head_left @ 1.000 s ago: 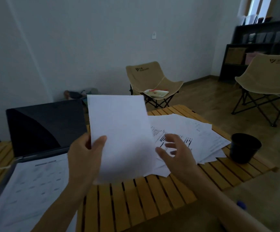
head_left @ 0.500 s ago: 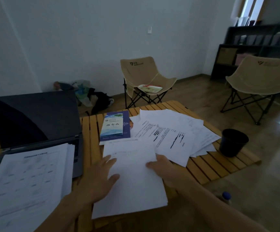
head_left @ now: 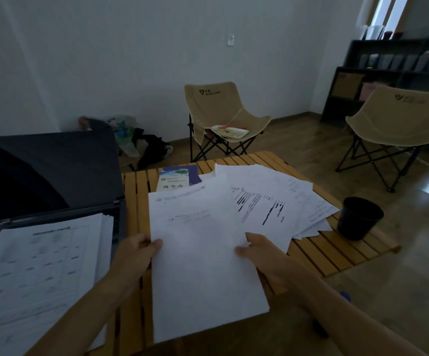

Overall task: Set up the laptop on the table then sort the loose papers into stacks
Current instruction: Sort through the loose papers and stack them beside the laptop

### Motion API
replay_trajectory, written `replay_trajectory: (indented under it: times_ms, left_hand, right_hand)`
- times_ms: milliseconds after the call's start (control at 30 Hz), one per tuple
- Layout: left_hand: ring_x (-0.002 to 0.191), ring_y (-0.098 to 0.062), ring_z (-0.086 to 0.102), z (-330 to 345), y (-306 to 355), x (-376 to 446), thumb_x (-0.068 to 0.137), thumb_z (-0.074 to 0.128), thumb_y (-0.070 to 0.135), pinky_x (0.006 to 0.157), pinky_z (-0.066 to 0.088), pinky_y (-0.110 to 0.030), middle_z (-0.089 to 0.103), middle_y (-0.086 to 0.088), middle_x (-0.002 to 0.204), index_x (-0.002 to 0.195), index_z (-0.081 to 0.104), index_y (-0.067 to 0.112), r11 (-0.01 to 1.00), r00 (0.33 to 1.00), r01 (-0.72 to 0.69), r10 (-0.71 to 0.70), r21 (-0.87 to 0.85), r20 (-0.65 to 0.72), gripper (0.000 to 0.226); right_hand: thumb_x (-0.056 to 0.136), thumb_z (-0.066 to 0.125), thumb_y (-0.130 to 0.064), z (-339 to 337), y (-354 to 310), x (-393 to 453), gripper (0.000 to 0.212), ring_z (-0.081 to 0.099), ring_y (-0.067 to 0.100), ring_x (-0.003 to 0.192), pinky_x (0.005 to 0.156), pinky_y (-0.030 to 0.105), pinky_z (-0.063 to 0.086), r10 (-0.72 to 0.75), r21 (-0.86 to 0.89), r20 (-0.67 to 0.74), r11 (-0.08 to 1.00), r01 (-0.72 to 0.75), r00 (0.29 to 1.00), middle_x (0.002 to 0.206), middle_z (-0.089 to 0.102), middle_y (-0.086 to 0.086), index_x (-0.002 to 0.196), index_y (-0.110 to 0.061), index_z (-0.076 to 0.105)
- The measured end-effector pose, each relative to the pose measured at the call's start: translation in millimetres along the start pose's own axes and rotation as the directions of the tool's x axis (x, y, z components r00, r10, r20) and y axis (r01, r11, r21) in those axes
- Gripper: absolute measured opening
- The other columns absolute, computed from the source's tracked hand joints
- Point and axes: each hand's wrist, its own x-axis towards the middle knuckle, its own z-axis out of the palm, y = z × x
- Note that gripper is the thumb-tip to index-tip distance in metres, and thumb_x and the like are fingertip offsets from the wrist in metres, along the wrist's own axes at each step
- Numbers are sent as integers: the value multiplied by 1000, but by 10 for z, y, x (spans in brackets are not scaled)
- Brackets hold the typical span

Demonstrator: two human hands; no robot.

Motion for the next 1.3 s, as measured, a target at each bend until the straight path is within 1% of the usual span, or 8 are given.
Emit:
replay_trajectory:
  times_ms: [100, 200, 367, 600, 967, 1100, 1167, 1300]
  left_hand:
    - [91, -25, 66, -67, -123, 76, 94, 63, 16, 77, 57, -37, 70, -7, 96, 92, 69, 9, 994, 998, 4, 2, 113, -55, 9]
    - [77, -17, 61, -77, -206, 114, 93, 64, 19, 59, 44, -23, 65, -5, 84, 86, 65, 7, 911, 989, -1, 61, 412, -132, 13]
    - [68, -10, 53, -45, -212, 146, 93, 60, 14, 53, 35, -18, 56, 0, 76, 74, 49, 15, 857, 974, -43, 150, 514, -170, 22]
    - [76, -11, 54, -101, -233, 156, 95, 57, 11, 57, 36, -17, 58, 1, 87, 95, 54, 12, 868, 978, -58, 147, 494, -145, 3]
    - [80, -14, 50, -97, -185, 106, 96, 54, 11, 76, 41, -29, 62, -13, 111, 119, 54, 6, 802, 980, -44, 151, 596, -131, 23]
    - [84, -17, 48, -67, -178, 79, 95, 56, 10, 78, 42, -34, 60, -18, 118, 130, 48, 3, 781, 972, -31, 170, 623, -165, 37]
    - [87, -19, 49, -50, -197, 64, 91, 62, 11, 79, 45, -37, 54, -18, 120, 132, 44, 4, 731, 954, -85, 255, 677, -155, 45]
    - [133, -27, 40, 157, -274, 26, 93, 61, 28, 110, 34, -41, 38, -12, 149, 147, 35, 12, 528, 921, -290, 380, 798, 83, 62]
  right_hand:
    - [98, 57, -25, -166, -22, 62, 12, 66, 20, 93, 80, 38, 56, -168, -449, -408, 893, -37, 897, 106, 69, 4, 106, -18, 63]
    - [93, 56, -54, -327, 166, 84, 65, 43, 34, 130, 105, 47, 40, -90, -585, -580, 737, -338, 809, 139, 48, 17, 139, -11, 40]
    - [81, 70, -57, -339, 247, 231, 84, 37, 43, 130, 108, 52, 36, 19, -529, -624, 726, -440, 782, 139, 38, 27, 134, -1, 37]
    - [78, 74, -58, -463, 205, 316, 88, 44, 40, 125, 100, 49, 44, 72, -419, -647, 798, -433, 759, 135, 43, 24, 133, 2, 42]
    - [83, 66, -17, -699, 230, 369, 18, 52, 16, 72, 73, 27, 50, 160, -212, -632, 905, -368, 759, 100, 62, 10, 94, -6, 55]
    - [88, 61, -16, -705, 226, 382, 20, 57, 25, 94, 81, 34, 52, 170, -130, -653, 935, -330, 738, 103, 55, 12, 102, -7, 49]
    - [87, 70, -36, -676, 230, 365, 50, 57, 31, 113, 84, 36, 51, 114, -272, -620, 897, -349, 776, 117, 56, 15, 119, -2, 51]
    - [83, 73, -47, -626, 203, 341, 65, 45, 32, 123, 86, 39, 51, 68, -439, -578, 815, -379, 814, 128, 53, 14, 125, -2, 53]
